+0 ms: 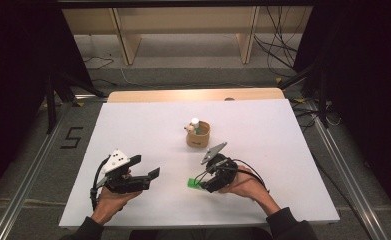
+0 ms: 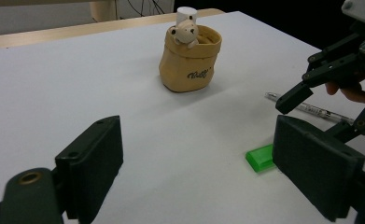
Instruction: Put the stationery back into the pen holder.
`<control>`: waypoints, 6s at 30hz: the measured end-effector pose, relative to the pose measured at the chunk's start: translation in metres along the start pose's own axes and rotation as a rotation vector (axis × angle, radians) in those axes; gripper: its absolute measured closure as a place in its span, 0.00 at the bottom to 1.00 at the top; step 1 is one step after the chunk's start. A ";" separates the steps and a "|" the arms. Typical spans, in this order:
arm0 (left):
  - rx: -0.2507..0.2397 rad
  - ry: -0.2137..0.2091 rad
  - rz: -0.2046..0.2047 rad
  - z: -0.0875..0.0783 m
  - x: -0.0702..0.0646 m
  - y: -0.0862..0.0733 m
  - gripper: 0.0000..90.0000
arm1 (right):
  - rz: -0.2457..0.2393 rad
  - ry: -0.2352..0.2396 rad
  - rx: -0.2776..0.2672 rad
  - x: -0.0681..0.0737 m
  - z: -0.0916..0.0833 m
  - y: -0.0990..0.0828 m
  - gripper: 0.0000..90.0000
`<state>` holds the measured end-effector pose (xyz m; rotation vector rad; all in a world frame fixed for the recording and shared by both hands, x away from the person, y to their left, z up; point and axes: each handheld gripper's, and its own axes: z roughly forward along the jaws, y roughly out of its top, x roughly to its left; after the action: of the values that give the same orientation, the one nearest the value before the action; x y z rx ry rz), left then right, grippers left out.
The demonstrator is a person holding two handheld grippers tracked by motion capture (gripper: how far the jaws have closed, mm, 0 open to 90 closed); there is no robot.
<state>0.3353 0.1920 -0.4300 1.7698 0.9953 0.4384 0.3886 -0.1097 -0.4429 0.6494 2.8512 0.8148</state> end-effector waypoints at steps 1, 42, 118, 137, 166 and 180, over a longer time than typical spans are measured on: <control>-0.001 -0.001 -0.001 0.000 0.000 0.000 0.18 | -0.002 0.006 0.006 0.001 0.002 0.002 0.41; -0.022 -0.020 0.003 -0.001 0.000 0.001 0.17 | -0.066 -0.002 0.185 0.009 0.037 0.019 0.70; -0.044 -0.001 -0.027 -0.003 0.003 0.001 0.17 | 0.394 -0.218 -0.637 -0.086 -0.039 0.053 0.74; -0.042 -0.005 -0.024 -0.004 0.003 0.001 0.17 | 0.479 -0.276 -0.661 -0.110 -0.016 0.071 0.74; -0.046 -0.009 -0.022 -0.004 0.003 0.002 0.17 | 0.502 -0.305 -0.627 -0.118 0.011 0.070 0.74; -0.046 -0.008 -0.023 -0.004 0.002 0.002 0.17 | 0.483 -0.294 -0.609 -0.115 0.012 0.065 0.74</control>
<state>0.3345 0.1956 -0.4272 1.7165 0.9912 0.4362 0.5192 -0.1039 -0.4207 1.2367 2.0351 1.4239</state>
